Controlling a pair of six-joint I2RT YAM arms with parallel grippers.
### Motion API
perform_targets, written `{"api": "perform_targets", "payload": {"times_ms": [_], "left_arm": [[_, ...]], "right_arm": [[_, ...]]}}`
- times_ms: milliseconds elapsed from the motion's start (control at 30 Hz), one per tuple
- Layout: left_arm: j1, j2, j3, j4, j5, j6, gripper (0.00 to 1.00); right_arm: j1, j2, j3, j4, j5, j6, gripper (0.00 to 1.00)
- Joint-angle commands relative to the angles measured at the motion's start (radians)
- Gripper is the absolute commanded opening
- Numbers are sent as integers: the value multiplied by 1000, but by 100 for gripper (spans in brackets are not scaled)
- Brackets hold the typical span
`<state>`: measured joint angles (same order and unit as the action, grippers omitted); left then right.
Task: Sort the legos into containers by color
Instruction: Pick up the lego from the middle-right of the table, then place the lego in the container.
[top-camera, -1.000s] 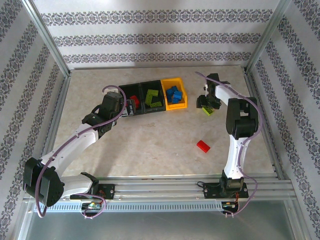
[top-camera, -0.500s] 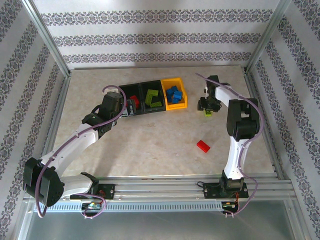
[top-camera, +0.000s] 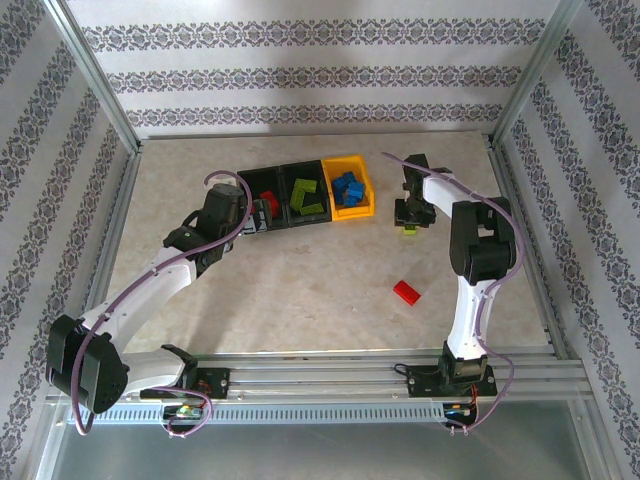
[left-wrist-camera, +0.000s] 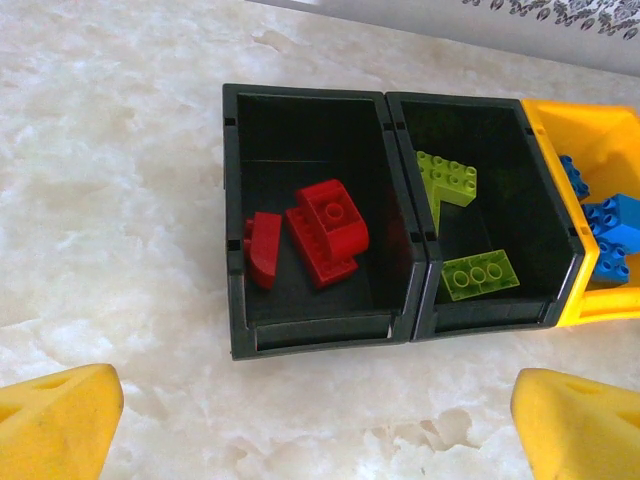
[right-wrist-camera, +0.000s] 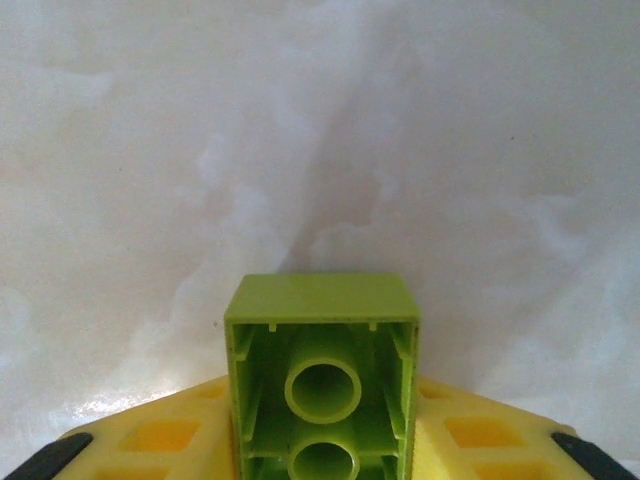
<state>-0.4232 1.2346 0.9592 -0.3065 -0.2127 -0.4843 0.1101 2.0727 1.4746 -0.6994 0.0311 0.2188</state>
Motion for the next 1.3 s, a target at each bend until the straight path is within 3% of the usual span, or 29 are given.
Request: {"api": "perform_targets", "payload": {"times_ms": [0, 300, 600, 967, 1267], "left_arm": [[18, -31, -11, -9, 0, -16, 100], [21, -38, -6, -9, 1, -13, 100], [25, -35, -12, 4, 10, -16, 100], [28, -62, -36, 0, 3, -18, 100], [37, -82, -46, -9, -5, -14, 100]], "right_arm": [[22, -15, -3, -78, 34, 17, 35], [121, -178, 7, -97, 84, 55, 28], [334, -293, 96, -89, 153, 112, 27], [552, -92, 398, -117, 284, 116, 27], [580, 120, 622, -138, 262, 132, 27]]}}
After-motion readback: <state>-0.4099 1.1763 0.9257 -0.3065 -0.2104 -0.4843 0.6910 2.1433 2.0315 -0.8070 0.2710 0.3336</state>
